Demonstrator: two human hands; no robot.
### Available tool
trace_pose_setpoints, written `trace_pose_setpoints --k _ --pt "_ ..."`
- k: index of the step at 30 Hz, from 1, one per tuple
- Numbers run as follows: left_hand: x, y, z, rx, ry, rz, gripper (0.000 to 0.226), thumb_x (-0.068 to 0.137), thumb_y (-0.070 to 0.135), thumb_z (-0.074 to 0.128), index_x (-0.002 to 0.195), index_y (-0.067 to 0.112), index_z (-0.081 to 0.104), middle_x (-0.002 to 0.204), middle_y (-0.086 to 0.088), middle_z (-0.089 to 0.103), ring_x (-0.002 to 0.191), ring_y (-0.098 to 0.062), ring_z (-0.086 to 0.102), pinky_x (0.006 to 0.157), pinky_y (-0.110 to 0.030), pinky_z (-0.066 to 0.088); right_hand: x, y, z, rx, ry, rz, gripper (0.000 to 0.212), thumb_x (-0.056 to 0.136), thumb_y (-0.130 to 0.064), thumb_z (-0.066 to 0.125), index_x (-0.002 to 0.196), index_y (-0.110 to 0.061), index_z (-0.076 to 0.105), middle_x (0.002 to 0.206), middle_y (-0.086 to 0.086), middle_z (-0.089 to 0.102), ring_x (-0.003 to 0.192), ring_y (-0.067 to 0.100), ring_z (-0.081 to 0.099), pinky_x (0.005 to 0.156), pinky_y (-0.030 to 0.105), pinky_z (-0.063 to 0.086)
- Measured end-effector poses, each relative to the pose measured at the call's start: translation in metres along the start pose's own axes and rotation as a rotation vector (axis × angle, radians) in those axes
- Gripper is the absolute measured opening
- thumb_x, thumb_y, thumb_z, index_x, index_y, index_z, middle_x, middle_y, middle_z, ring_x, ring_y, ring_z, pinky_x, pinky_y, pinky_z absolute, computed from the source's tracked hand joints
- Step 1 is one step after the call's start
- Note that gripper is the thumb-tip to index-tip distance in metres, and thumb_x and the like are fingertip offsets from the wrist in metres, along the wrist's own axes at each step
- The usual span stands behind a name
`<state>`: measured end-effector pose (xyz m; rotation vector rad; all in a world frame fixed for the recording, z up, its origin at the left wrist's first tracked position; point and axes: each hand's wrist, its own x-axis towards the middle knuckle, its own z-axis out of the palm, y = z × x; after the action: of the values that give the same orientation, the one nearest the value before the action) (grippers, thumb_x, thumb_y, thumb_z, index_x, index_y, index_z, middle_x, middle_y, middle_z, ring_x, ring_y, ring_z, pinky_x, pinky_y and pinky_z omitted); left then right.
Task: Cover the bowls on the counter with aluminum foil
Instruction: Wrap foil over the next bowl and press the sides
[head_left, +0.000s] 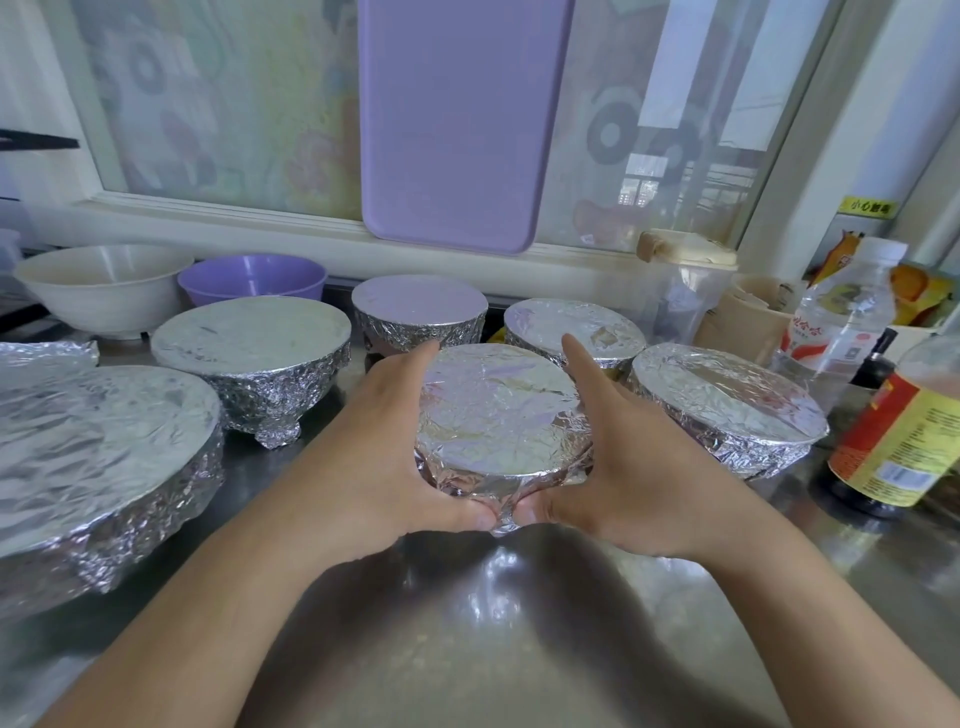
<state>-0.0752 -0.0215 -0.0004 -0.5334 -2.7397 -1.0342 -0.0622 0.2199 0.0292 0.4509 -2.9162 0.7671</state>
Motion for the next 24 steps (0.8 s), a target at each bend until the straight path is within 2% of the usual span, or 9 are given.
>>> trace_pose_setpoints --k 3,7,11,13,16,19,21,23,24 --pt "0.001 0.001 0.001 0.02 0.01 0.004 0.156 0.045 0.064 0.097 0.164 0.041 -0.001 0.158 0.022 0.02 0.129 0.014 0.023 0.11 -0.018 0.025 0.0 -0.002 0.004 -0.003 -0.005 0.016 0.154 0.063 -0.059 0.096 0.165 -0.039 -0.019 0.169 -0.02 0.022 0.15 0.005 0.028 0.103 0.016 0.028" --pt "0.0 0.005 0.001 0.039 0.002 -0.002 0.157 0.048 0.066 0.096 0.162 0.043 -0.009 0.157 0.026 0.014 0.126 0.016 0.017 0.109 -0.018 0.023 -0.001 -0.006 0.006 -0.032 0.002 0.031 0.159 0.054 -0.069 0.094 0.161 -0.046 -0.022 0.17 -0.02 0.021 0.15 0.01 0.036 0.113 0.031 0.041" --pt "-0.001 0.006 0.001 0.05 0.008 -0.006 0.154 0.051 0.064 0.096 0.161 0.045 -0.01 0.15 0.029 0.017 0.122 0.018 0.017 0.107 -0.017 0.024 -0.001 -0.009 0.007 -0.083 0.027 0.019 0.155 0.057 -0.067 0.093 0.159 -0.05 -0.023 0.164 -0.017 0.032 0.135 0.016 0.051 0.104 0.043 0.051" --pt "-0.002 0.007 0.0 0.057 0.01 -0.009 0.154 0.05 0.064 0.096 0.159 0.047 -0.011 0.14 0.033 0.017 0.12 0.02 0.016 0.105 -0.017 0.025 -0.001 -0.009 0.008 -0.097 0.04 0.013 0.154 0.057 -0.067 0.092 0.158 -0.051 -0.023 0.162 -0.016 0.035 0.135 0.018 0.052 0.103 0.045 0.052" --pt "0.0 0.006 0.001 0.025 0.007 -0.028 0.155 0.051 0.059 0.098 0.162 0.045 -0.009 0.139 0.034 0.014 0.12 0.021 0.016 0.106 -0.015 0.022 -0.001 -0.007 0.007 -0.085 0.027 0.003 0.155 0.058 -0.067 0.093 0.158 -0.052 -0.024 0.164 -0.017 0.03 0.143 0.015 0.044 0.107 0.037 0.048" --pt "0.001 0.001 0.0 -0.049 -0.033 -0.055 0.154 0.053 0.05 0.101 0.16 0.048 -0.01 0.143 0.034 0.012 0.13 0.016 0.021 0.108 -0.015 0.023 -0.005 -0.002 -0.003 -0.023 -0.067 0.022 0.15 0.06 -0.068 0.092 0.157 -0.056 -0.023 0.168 -0.028 0.014 0.151 0.003 0.028 0.107 0.025 0.033" --pt "0.002 -0.002 -0.002 -0.095 -0.046 -0.07 0.153 0.055 0.042 0.101 0.158 0.052 -0.012 0.147 0.032 0.012 0.136 0.008 0.025 0.11 -0.019 0.028 -0.009 0.001 -0.013 0.037 -0.119 0.033 0.139 0.061 -0.082 0.081 0.158 -0.06 -0.017 0.167 -0.034 0.012 0.151 -0.004 0.024 0.111 0.025 0.029" --pt "0.002 -0.004 -0.007 -0.106 -0.082 -0.094 0.152 0.057 0.038 0.101 0.156 0.054 -0.014 0.151 0.03 0.01 0.139 0.005 0.026 0.109 -0.019 0.029 -0.007 0.004 -0.018 0.149 -0.084 0.044 0.121 0.063 -0.098 0.061 0.161 -0.059 0.001 0.162 -0.03 0.034 0.145 -0.004 0.037 0.115 0.029 0.033" --pt "0.001 -0.005 -0.01 -0.113 -0.119 -0.103 0.154 0.055 0.04 0.101 0.155 0.056 -0.014 0.153 0.032 0.008 0.141 0.005 0.025 0.109 -0.018 0.028 -0.005 0.006 -0.018 0.199 -0.026 0.053 0.109 0.069 -0.099 0.052 0.161 -0.057 0.012 0.147 -0.026 0.055 0.133 -0.001 0.052 0.114 0.034 0.04"
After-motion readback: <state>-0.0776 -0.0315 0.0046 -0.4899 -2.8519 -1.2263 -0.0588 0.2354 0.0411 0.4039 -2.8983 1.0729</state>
